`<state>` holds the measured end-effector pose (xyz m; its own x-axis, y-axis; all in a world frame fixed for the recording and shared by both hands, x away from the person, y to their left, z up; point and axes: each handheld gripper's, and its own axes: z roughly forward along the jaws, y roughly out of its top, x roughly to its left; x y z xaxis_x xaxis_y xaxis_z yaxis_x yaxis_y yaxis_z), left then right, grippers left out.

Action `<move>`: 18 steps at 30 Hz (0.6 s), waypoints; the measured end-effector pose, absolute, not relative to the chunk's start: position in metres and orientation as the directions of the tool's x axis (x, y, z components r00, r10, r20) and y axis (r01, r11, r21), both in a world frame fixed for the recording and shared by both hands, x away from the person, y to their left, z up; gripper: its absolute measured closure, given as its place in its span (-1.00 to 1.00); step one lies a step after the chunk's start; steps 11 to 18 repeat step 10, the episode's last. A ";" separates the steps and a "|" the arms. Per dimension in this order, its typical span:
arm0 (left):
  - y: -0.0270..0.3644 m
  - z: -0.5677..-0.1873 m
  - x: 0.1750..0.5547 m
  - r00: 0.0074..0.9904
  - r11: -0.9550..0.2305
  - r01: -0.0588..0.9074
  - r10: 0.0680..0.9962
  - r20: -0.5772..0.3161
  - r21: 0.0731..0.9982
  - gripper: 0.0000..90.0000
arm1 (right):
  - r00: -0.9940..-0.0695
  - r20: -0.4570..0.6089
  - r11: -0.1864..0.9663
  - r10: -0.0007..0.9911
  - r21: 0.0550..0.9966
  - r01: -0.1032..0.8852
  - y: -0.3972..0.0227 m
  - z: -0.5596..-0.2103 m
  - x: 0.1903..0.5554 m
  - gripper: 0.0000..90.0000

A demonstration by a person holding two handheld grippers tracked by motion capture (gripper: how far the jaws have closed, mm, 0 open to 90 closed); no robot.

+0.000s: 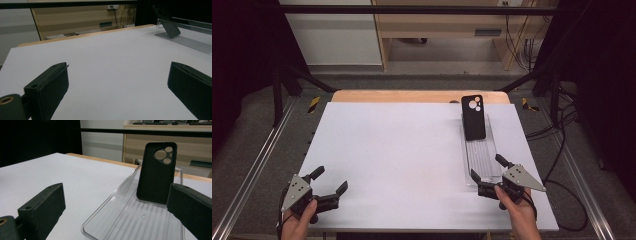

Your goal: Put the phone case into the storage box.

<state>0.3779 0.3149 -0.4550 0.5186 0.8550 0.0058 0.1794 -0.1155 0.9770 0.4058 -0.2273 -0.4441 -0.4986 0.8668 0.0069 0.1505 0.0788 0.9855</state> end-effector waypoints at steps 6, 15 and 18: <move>0.312 -0.454 0.377 0.527 -0.109 0.176 0.850 0.000 0.978 -0.92 | -0.502 -0.017 0.115 0.865 0.980 0.164 -0.227 -0.450 0.402 -0.94; 0.310 -0.454 0.378 0.531 -0.109 0.177 0.847 -0.001 0.978 -0.92 | -0.491 -0.022 0.122 0.871 0.977 0.173 -0.229 -0.452 0.396 -0.94; 0.310 -0.454 0.378 0.531 -0.109 0.177 0.847 -0.001 0.978 -0.92 | -0.491 -0.022 0.122 0.871 0.977 0.173 -0.229 -0.452 0.396 -0.94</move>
